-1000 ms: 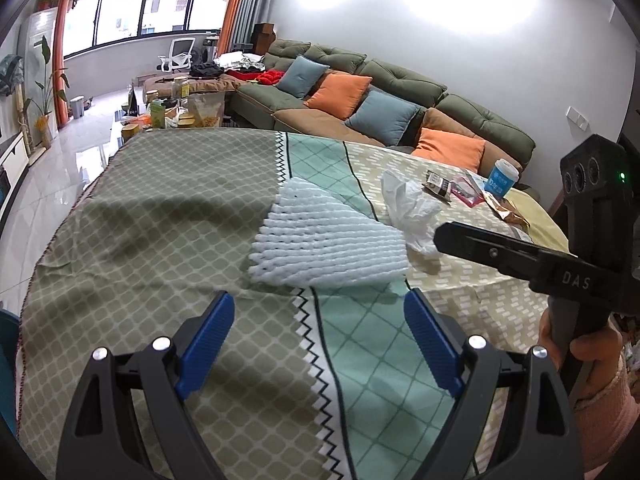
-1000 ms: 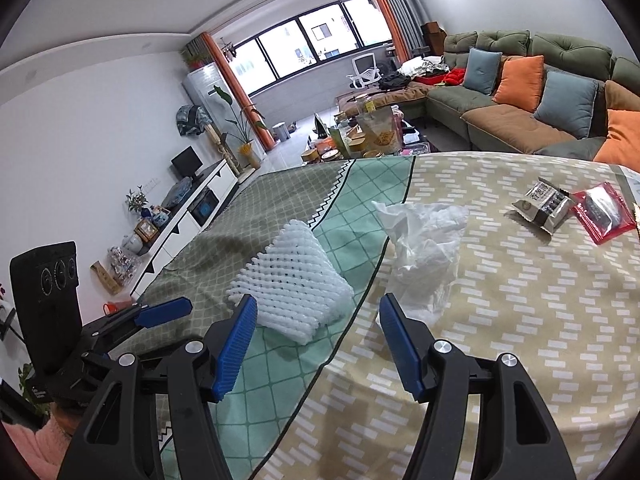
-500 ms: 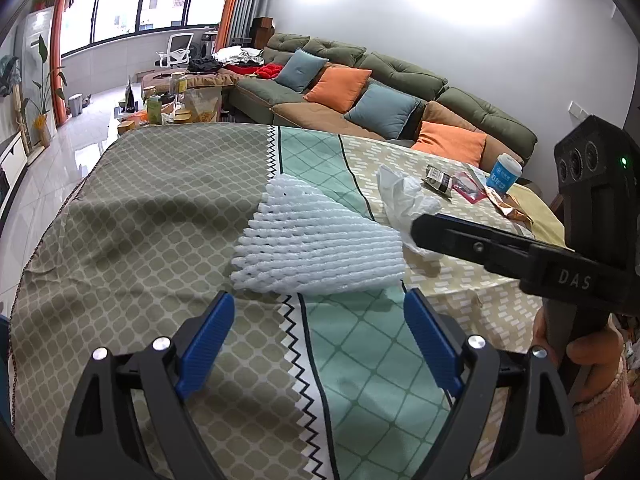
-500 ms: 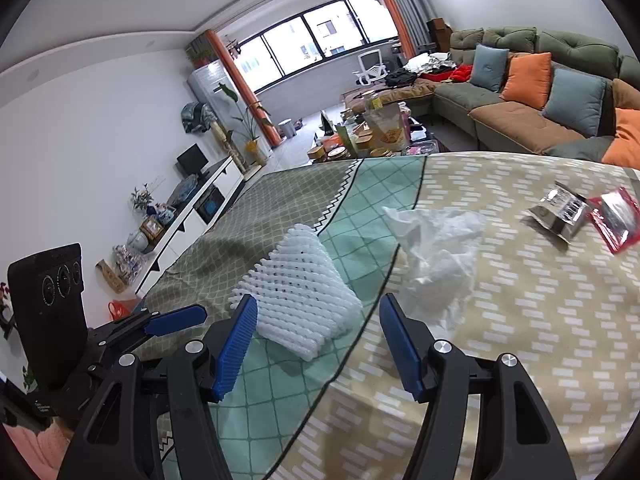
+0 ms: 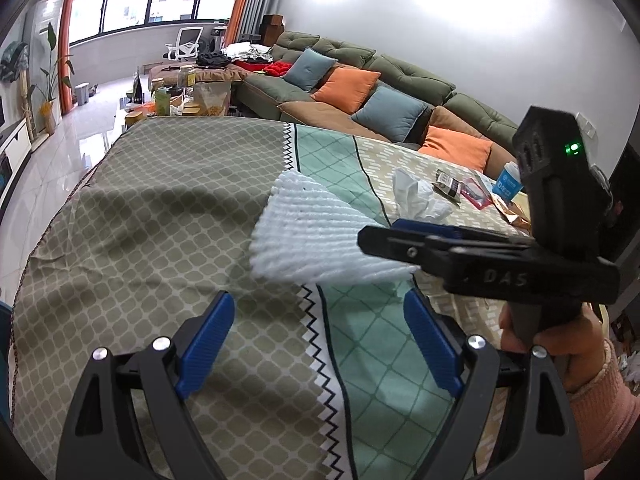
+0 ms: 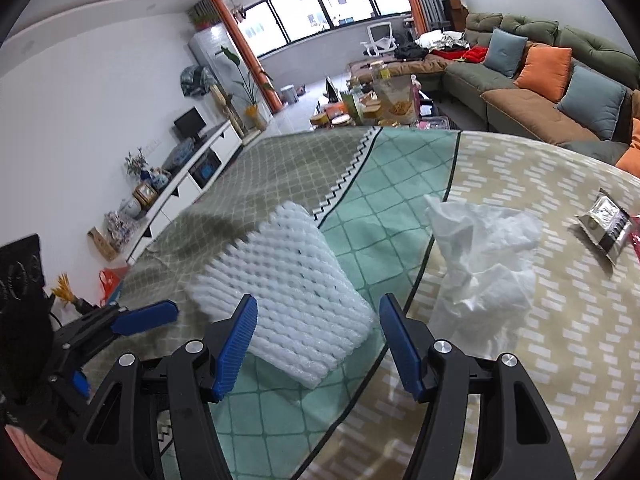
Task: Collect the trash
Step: 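Grasp the white foam mesh net with the left tool while the right tool grasps the clear plastic bag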
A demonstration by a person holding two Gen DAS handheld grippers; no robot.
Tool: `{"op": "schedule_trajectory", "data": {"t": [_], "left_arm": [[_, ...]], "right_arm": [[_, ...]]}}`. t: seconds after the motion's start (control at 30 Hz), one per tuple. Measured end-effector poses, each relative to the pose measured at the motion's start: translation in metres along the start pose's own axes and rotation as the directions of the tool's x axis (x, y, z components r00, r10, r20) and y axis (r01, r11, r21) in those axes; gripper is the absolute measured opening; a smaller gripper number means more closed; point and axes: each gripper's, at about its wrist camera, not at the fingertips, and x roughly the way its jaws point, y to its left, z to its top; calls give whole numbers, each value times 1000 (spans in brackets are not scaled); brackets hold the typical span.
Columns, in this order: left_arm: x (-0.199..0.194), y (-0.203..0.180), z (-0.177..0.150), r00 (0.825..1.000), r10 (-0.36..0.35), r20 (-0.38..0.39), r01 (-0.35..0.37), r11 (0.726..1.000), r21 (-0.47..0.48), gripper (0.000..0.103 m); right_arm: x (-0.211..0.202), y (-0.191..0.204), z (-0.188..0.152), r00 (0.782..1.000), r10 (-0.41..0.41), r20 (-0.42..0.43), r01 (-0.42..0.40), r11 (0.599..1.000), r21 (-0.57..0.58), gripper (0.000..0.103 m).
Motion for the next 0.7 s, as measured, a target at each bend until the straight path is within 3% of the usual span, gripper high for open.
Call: {"op": "schedule_trajectory", "data": {"t": [0.07, 0.13, 0.2, 0.27, 0.33, 0.53, 0.7], "left_arm": [[-1, 3, 0, 1000, -9, -2, 9, 1000, -13, 87], [0, 5, 1, 1000, -28, -5, 28, 999, -25, 87], [1, 5, 1, 999, -46, -12, 46, 998, -30, 86], [5, 8, 2, 997, -79, -22, 78, 995, -55, 82], [10, 14, 3, 993, -107, -42, 103, 991, -89, 70], [21, 30, 7, 979, -194, -54, 181, 965, -192, 66], [28, 31, 11, 975, -213, -55, 197, 957, -212, 66]], "right_arm": [[1, 1, -2, 1000, 14, -11, -14, 1000, -7, 59], [0, 2, -4, 1000, 21, -11, -21, 1000, -14, 44], [-2, 1, -6, 999, 47, -16, -47, 999, -7, 38], [-4, 0, -8, 998, 59, -18, -59, 998, 5, 36], [-6, -4, -11, 997, 81, -21, -80, 996, 25, 34], [-11, -12, -15, 991, 135, -24, -133, 989, 72, 31], [-15, -12, -17, 987, 161, -23, -158, 984, 82, 30]]}}
